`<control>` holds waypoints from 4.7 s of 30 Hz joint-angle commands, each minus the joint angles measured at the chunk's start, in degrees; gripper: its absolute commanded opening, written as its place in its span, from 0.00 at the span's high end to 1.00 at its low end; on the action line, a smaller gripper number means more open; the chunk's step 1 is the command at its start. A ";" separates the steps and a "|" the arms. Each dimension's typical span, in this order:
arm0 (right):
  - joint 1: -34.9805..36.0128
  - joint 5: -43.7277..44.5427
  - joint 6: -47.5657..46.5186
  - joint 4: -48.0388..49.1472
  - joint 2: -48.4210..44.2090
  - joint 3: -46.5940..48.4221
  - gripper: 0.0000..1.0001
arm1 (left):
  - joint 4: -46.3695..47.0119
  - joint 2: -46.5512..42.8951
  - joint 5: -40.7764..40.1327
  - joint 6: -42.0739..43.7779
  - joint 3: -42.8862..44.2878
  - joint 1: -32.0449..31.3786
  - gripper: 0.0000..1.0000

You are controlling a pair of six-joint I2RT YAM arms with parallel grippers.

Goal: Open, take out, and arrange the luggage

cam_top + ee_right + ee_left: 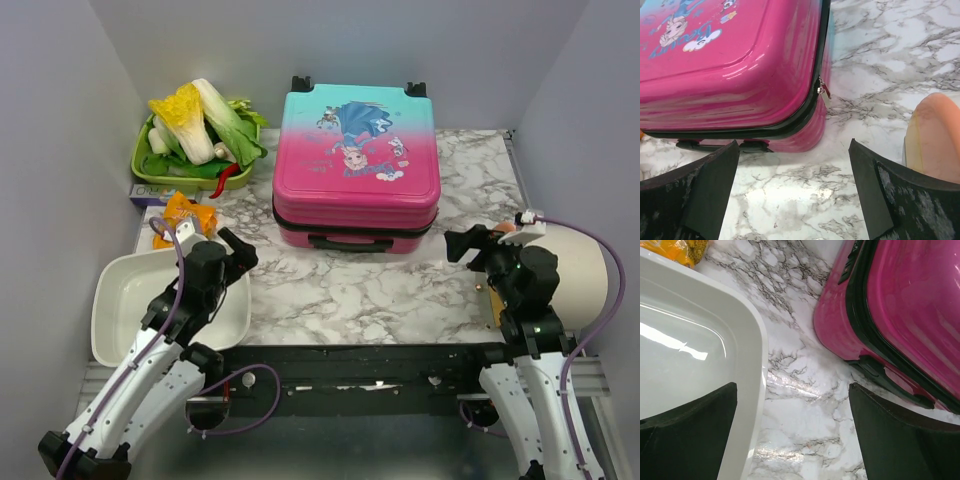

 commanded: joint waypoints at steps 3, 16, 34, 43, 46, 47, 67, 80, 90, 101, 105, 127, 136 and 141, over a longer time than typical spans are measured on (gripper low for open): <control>-0.21 -1.79 0.85 1.47 -1.39 -0.62 0.00 | -0.30 2.16 -1.41 0.40 1.43 0.00 0.01; -0.12 -7.15 1.81 1.64 -2.53 -0.09 0.00 | 31.60 23.16 16.14 57.49 12.86 -35.76 0.01; -0.12 -6.01 -0.11 2.87 -2.44 -2.03 0.00 | 33.20 56.65 20.30 80.66 25.67 -32.35 0.02; -0.21 -4.34 -0.38 2.87 -3.24 -2.29 0.00 | 32.31 67.73 8.54 80.04 29.73 -31.20 0.13; -0.12 -4.42 -0.55 2.88 -3.24 -2.20 0.00 | 34.51 70.54 4.66 80.21 30.43 -31.20 0.14; -0.12 -4.43 -0.55 2.87 -3.15 -2.20 0.00 | 34.77 71.07 4.57 80.39 30.35 -31.12 0.14; -0.21 -4.16 -0.64 2.70 -4.11 -2.47 0.00 | 28.63 82.94 1.06 79.34 39.04 -31.55 0.58; -0.21 -5.91 -1.24 6.55 0.71 -3.96 0.00 | 16.93 68.11 -12.38 53.77 23.53 -33.93 1.00; -0.12 -35.69 -6.26 21.39 9.15 -6.33 0.00 | 9.73 56.51 -21.06 50.86 15.33 -30.77 1.00; -0.12 -38.18 -4.07 31.96 7.41 -13.10 0.00 | 18.59 43.22 -20.31 50.06 6.79 -27.77 1.00; -0.12 -41.94 3.81 43.27 5.73 -19.24 0.00 | 19.48 44.70 -22.32 49.63 6.09 -27.43 1.00; 6.36 -41.25 -7.31 38.03 25.05 -15.66 0.16 | 22.74 38.99 -20.48 51.21 4.41 -27.42 1.00; 13.49 -38.00 -6.97 42.25 29.28 -16.35 0.21 | 21.94 40.84 -20.30 50.94 5.21 -27.42 1.00; 13.59 -38.61 -9.60 45.39 32.70 -15.91 0.25 | 22.21 40.84 -20.12 51.03 5.21 -27.42 1.00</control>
